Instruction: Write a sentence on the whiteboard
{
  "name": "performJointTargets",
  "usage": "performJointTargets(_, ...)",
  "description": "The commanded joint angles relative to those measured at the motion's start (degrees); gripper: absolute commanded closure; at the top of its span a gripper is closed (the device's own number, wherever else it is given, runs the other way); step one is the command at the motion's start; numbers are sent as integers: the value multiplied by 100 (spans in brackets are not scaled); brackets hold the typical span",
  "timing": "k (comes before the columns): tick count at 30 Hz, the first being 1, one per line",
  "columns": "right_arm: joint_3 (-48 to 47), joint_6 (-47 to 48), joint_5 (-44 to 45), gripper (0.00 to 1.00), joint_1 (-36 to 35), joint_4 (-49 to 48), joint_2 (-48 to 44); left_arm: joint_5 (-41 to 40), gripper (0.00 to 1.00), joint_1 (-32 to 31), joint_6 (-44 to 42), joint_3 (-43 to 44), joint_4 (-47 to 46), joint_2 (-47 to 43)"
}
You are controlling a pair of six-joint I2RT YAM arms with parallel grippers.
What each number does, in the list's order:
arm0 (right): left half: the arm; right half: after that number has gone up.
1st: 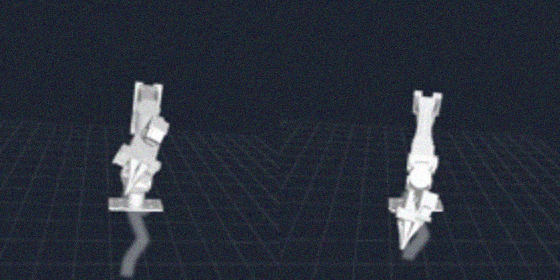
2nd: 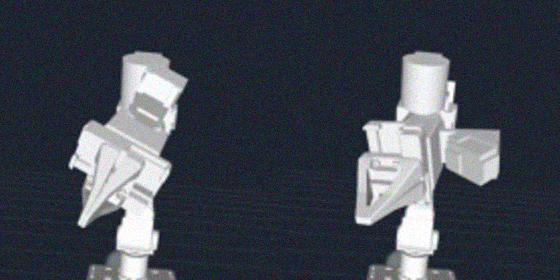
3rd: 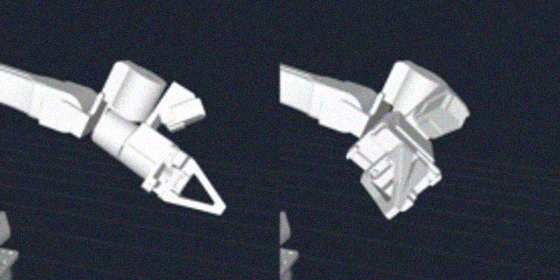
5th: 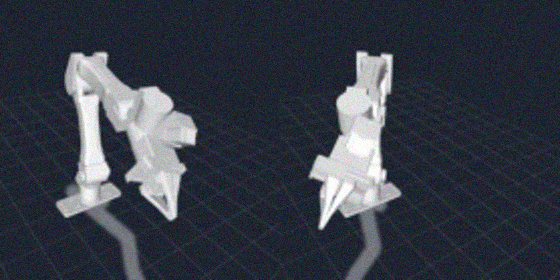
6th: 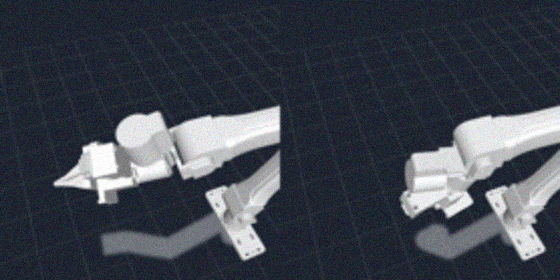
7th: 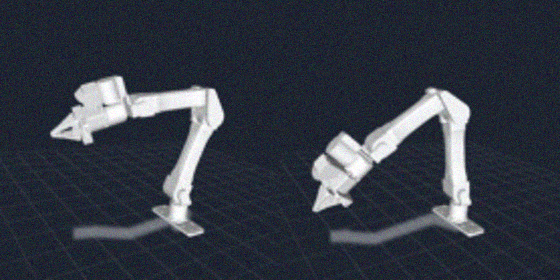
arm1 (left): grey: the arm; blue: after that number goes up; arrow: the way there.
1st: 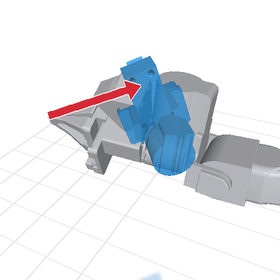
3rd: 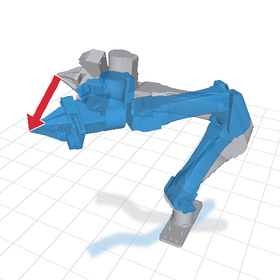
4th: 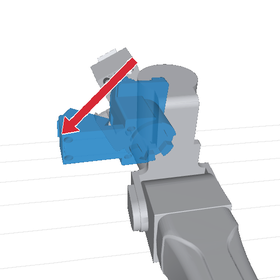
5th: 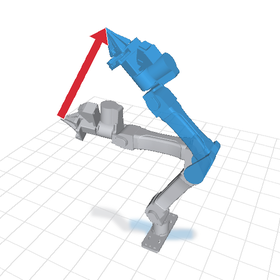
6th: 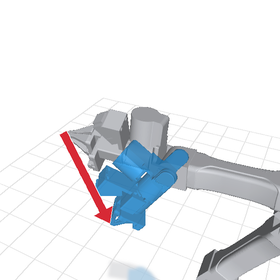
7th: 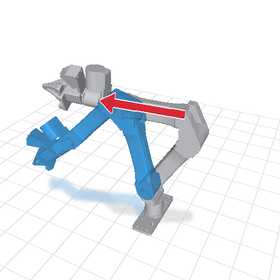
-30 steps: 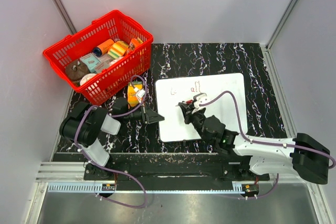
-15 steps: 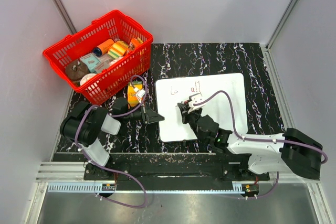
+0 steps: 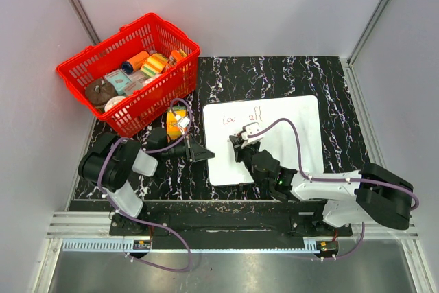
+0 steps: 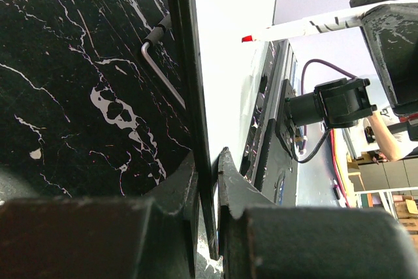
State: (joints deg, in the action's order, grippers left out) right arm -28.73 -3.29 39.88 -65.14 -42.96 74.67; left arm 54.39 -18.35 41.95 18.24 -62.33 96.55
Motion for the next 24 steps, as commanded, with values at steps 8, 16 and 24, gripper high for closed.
performJointTargets(8,-89,-198,-112,100,-42,-72,-76,-649,100,-64,-1040,-66,467,136)
performJointTargets(16,-54,-313,-261,100,-33,165,-190,-667,100,-72,-1058,-66,511,136)
performJointTargets(24,25,-374,-226,100,-42,376,-392,-675,100,-90,-1067,-49,528,127)
